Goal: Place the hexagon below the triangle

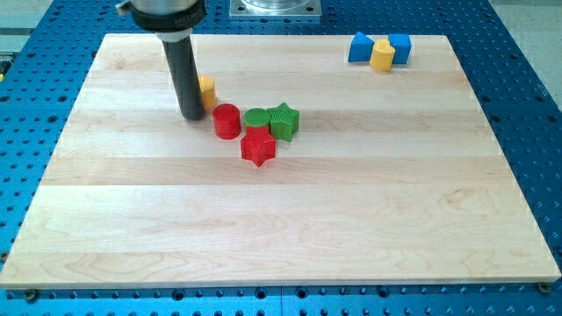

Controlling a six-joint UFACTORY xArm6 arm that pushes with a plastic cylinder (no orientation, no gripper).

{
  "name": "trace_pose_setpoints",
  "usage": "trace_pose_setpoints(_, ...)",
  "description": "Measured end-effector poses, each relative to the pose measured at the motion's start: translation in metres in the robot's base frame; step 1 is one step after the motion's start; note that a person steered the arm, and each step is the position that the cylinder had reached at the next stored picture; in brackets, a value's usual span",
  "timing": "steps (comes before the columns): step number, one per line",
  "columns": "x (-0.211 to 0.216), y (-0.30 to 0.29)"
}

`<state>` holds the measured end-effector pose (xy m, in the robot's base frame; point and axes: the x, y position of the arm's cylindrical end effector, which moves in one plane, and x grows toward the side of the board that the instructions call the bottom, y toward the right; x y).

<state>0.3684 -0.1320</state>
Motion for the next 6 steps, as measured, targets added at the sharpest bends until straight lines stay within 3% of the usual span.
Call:
trace_pose_setpoints(1, -0.020, -0.017)
trace_pose_setpoints(3, -0.036, 0.212)
trace_pose_setpoints(4, -0.035, 0.155)
trace_pose_setpoints(5, -0.056, 0.135)
trace_pose_setpoints(6, -0.076, 0.201)
